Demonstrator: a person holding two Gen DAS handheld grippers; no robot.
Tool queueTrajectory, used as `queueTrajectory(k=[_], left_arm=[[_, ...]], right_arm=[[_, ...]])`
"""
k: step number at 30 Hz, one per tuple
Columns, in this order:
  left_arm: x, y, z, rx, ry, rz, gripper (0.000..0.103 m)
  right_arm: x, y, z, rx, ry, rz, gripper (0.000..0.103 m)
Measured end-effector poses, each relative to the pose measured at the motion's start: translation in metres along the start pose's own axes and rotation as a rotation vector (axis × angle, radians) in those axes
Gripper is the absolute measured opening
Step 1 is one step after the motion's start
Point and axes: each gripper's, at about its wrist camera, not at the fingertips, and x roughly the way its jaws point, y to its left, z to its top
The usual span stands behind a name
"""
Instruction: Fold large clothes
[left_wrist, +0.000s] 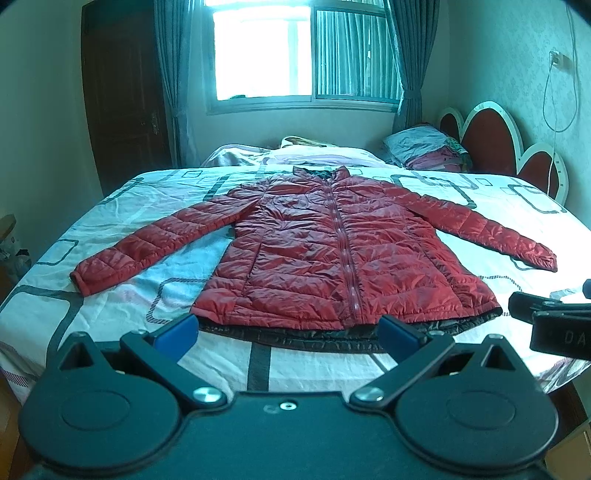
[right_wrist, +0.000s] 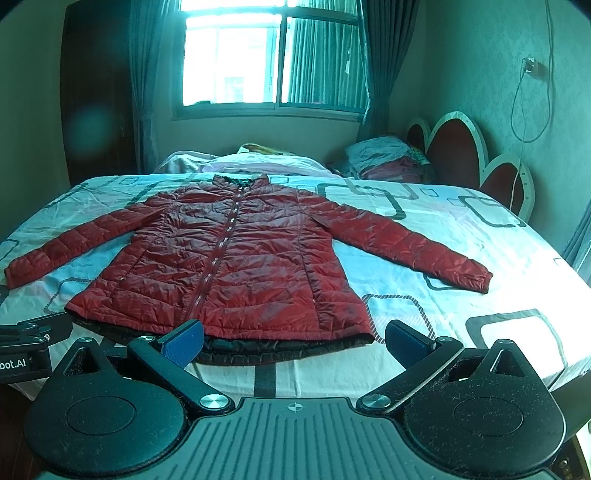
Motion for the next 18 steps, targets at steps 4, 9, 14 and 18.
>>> queueTrajectory(k=[4, 9, 14, 18], left_arm=[[-0.0006, 0.0, 0.0003, 0.001, -0.003, 0.0, 0.103], [-0.0004, -0.0006, 0.0015, 0.002, -0.01, 0.0, 0.103], [-0.0008, -0.0013, 0.002, 0.004, -0.014, 0.0, 0.103], [-0.0005, -0.0013, 0.0031, 0.003, -0.012, 0.001, 0.103]], right_arm=[[-0.0004, 0.001, 0.0002, 0.0, -0.002, 0.0, 0.103], [-0.002, 0.0016, 0.0011, -0.001, -0.006, -0.002, 0.103], [-0.002, 0.0008, 0.0027, 0.0, -0.01, -0.004, 0.103], [-0.0014, 0.0, 0.003, 0.001, -0.009, -0.003, 0.103]])
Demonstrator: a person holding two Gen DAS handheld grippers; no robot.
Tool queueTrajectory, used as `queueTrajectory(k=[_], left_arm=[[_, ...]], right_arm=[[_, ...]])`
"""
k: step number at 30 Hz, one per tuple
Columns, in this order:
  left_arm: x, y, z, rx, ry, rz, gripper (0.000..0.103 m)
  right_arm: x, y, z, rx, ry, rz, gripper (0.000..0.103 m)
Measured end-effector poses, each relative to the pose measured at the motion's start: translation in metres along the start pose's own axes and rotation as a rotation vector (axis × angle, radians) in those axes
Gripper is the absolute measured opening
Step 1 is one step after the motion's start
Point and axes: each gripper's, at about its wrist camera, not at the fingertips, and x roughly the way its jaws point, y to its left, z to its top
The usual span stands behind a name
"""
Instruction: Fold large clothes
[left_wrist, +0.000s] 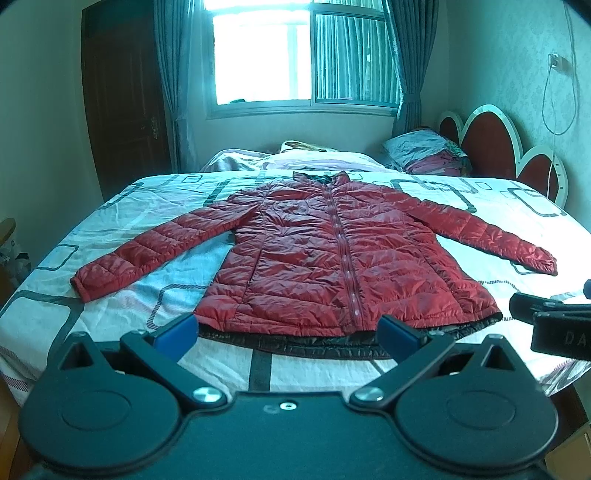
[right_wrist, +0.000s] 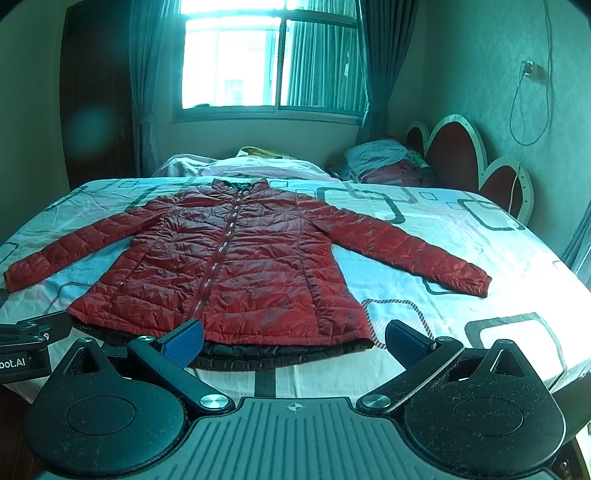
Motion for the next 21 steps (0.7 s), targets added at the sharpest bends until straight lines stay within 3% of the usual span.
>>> queueTrajectory(k=[21], left_arm=[[0.0002, 0.0007, 0.0002, -0.004, -0.004, 0.0, 0.103]], right_arm=[[0.0002, 0.0057, -0.0027, -0.01, 0.007, 0.006, 0.103]])
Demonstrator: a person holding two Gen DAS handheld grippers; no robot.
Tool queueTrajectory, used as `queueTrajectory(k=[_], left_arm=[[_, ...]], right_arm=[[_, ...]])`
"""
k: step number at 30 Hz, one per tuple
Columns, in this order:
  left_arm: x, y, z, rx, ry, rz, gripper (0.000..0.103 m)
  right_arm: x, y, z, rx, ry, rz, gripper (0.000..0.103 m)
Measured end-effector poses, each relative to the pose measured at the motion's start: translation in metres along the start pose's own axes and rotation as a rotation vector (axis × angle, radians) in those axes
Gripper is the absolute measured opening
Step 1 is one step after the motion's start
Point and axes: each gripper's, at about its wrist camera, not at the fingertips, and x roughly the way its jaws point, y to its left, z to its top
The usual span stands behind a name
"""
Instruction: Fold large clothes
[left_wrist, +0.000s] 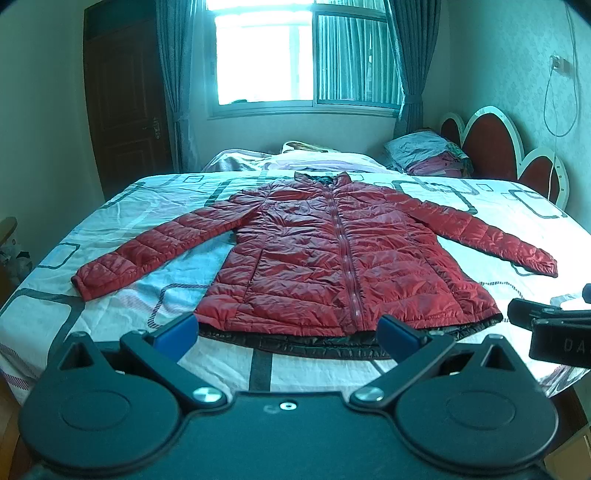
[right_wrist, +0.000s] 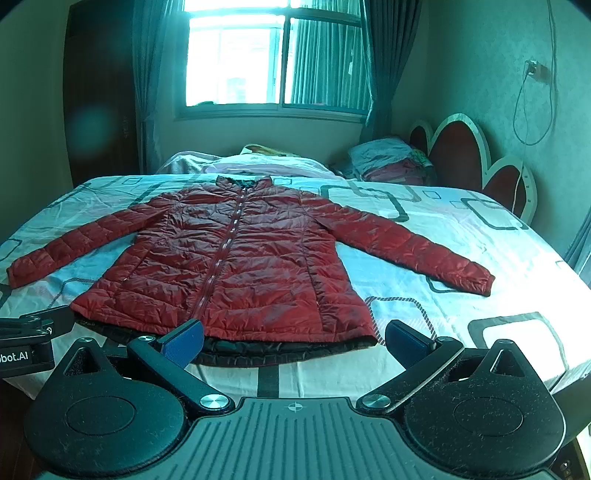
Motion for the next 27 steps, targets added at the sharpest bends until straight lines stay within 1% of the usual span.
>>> queueTrajectory(k=[21, 27], left_arm=[[0.0, 0.0, -0.003, 0.004, -0.003, -0.005, 0.103], [0.016, -0.001, 0.006, 0.003, 0.002, -0.025, 0.103]], right_arm=[[0.001, -0.003, -0.001, 0.005, -0.002, 0.002, 0.103], [0.015, -0.012, 0.006, 0.025, 0.004, -0.012, 0.103]])
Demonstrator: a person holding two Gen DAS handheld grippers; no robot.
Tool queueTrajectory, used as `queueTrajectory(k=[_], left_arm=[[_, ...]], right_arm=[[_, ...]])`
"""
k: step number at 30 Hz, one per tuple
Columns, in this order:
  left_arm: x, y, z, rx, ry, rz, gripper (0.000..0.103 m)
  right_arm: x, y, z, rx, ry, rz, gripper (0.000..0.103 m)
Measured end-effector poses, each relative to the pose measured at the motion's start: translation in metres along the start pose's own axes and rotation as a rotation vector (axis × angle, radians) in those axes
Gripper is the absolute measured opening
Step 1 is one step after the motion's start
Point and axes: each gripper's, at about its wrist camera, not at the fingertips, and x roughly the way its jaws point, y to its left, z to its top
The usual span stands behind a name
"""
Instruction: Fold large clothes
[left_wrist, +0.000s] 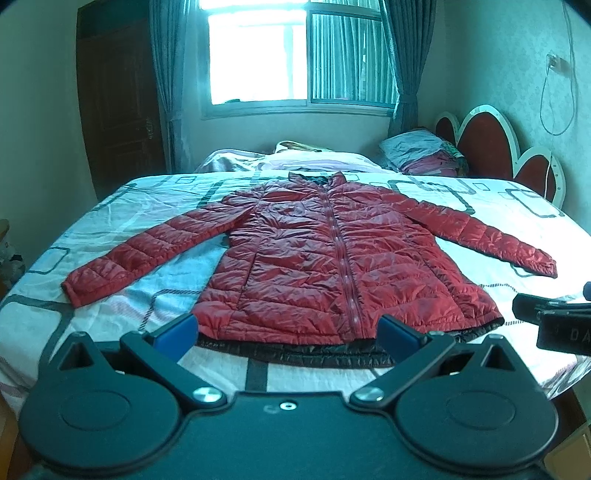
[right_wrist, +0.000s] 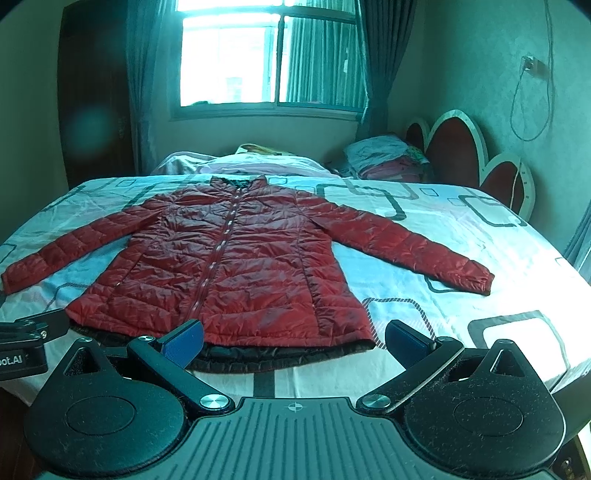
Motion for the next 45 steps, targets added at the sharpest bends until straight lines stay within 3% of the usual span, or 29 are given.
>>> queueTrajectory(k=[9, 13, 21, 25, 30, 33, 37, 41, 42, 43, 44, 45], left_arm=[[0.054, 0.001, 0.023, 0.006, 0.011, -0.002, 0.103], [0.08, 0.001, 0.035, 0.001, 0.038, -0.097, 0.103], [0.126, 0.002, 0.063, 0.001, 0.015, -0.197, 0.103], [0.143, -0.001, 0.071, -0.016, -0.026, -0.189, 0.103], [0.176, -0.014, 0.08, 0.009, 0.034, -0.244, 0.103], [0.193, -0.032, 0.084, 0.056, 0.028, -0.192, 0.102], [0.224, -0.049, 0.092, 0.063, 0.063, -0.216, 0.092], [0.25, -0.067, 0.105, 0.066, 0.061, -0.189, 0.091], [0.256, -0.072, 0.109, 0.07, 0.062, -0.175, 0.091], [0.265, -0.078, 0.114, 0.069, 0.065, -0.163, 0.091], [0.273, -0.083, 0.118, 0.063, 0.068, -0.156, 0.091], [0.279, -0.088, 0.123, 0.057, 0.071, -0.149, 0.091]], right_arm=[[0.041, -0.02, 0.024, 0.075, 0.009, -0.024, 0.103], [0.063, -0.028, 0.038, 0.126, 0.009, -0.019, 0.103], [0.104, -0.055, 0.06, 0.237, 0.003, -0.053, 0.103], [0.117, -0.084, 0.066, 0.321, 0.003, -0.087, 0.103], [0.135, -0.127, 0.066, 0.422, -0.013, -0.137, 0.103], [0.147, -0.157, 0.065, 0.475, -0.038, -0.187, 0.103], [0.178, -0.201, 0.059, 0.556, -0.047, -0.23, 0.102], [0.216, -0.248, 0.046, 0.67, -0.036, -0.25, 0.102], [0.226, -0.26, 0.043, 0.695, -0.032, -0.254, 0.097], [0.235, -0.272, 0.04, 0.723, -0.026, -0.245, 0.071], [0.246, -0.284, 0.036, 0.762, -0.008, -0.245, 0.064], [0.253, -0.293, 0.032, 0.797, -0.002, -0.242, 0.064]])
